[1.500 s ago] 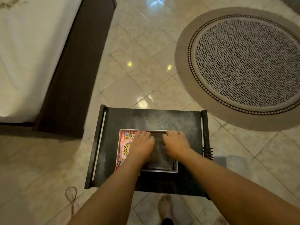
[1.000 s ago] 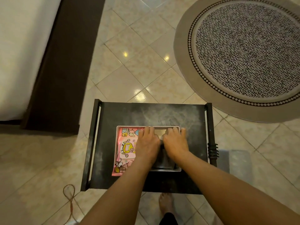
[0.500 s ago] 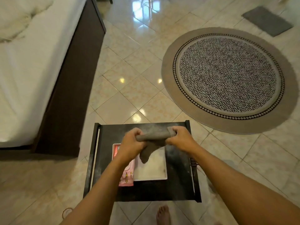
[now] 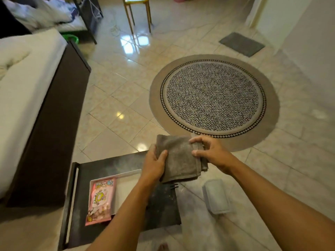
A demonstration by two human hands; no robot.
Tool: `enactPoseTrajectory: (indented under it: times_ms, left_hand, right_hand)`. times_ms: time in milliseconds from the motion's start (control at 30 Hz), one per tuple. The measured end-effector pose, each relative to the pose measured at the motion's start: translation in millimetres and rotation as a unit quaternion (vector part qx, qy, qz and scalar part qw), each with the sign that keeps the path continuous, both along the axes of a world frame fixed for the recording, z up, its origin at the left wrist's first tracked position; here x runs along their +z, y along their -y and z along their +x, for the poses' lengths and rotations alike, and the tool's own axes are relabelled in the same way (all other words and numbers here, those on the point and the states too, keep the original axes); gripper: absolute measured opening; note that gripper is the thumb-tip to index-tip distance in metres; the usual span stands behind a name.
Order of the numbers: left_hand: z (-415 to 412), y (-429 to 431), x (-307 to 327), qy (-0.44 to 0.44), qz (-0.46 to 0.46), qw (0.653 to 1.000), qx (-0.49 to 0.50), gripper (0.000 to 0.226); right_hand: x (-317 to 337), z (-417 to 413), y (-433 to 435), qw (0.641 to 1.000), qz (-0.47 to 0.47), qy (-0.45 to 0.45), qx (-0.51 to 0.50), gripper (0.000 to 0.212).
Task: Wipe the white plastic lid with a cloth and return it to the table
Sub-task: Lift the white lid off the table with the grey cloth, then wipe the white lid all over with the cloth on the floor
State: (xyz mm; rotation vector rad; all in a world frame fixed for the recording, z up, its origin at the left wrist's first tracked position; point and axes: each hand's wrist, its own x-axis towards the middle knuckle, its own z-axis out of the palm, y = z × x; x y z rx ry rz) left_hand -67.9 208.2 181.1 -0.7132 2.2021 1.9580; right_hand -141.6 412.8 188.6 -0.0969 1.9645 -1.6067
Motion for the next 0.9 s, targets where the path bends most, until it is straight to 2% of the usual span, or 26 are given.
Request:
enactPoseTrajectory:
  times_ms: [133, 267, 533, 700, 800, 900]
  left_hand:
    - [8.1, -67.0, -27.0, -0.020, -0.016, 0.999, -0.024, 0.032]
    - [26.4, -127.7, -75.3, 0.003, -0.018, 0.999, -0.034, 0.036]
    - [58.9, -199.5, -248.4, 0.057, -0.053, 0.996, -0.038, 0.035]
    - [57.2, -214.9, -360.2, 0.061, -0.048, 0.996, -0.053, 0.036]
    - [53.8, -220.0, -410.6, 0.054, -0.056, 0.995, -0.071, 0.037]
    - [53.2, -221.8, -450.3, 0.066, -0.066, 0.991, -0.097, 0.040]
  right_hand:
    - [-18.5, 6.2, -72.2, 0.998, 0.050, 0.009, 0.048, 0.056]
    - [-62.7, 15.1, -128.4, 0.990, 0.119, -0.015, 0.072, 0.065]
    - [-237.5, 41.1, -187.9, 0.977, 0.201, -0.016, 0.073, 0.066]
    - [-349.4, 47.8, -202.7, 0.974, 0.214, -0.021, 0.066, 0.064]
    - [-400.6, 47.9, -209.9, 0.970, 0.230, -0.039, 0.073, 0.068]
    - [-441.6, 47.2, -219.0, 0.968, 0.248, -0.035, 0.032, 0.072]
